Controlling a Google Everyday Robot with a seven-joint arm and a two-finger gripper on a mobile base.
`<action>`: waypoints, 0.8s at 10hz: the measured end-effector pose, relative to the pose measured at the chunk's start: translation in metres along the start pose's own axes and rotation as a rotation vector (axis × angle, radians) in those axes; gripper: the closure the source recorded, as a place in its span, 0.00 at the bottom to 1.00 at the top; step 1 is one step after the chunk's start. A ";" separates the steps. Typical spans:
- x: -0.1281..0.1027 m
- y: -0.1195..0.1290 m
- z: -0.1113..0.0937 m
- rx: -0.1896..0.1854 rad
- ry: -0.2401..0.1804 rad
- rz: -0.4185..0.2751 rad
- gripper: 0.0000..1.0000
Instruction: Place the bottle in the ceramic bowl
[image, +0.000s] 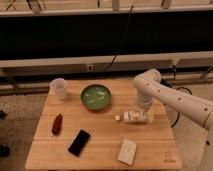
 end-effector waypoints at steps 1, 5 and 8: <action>0.000 0.000 0.004 0.016 -0.012 0.011 0.20; -0.002 -0.001 0.021 0.057 -0.047 0.016 0.24; -0.002 -0.004 0.022 0.065 -0.054 -0.001 0.49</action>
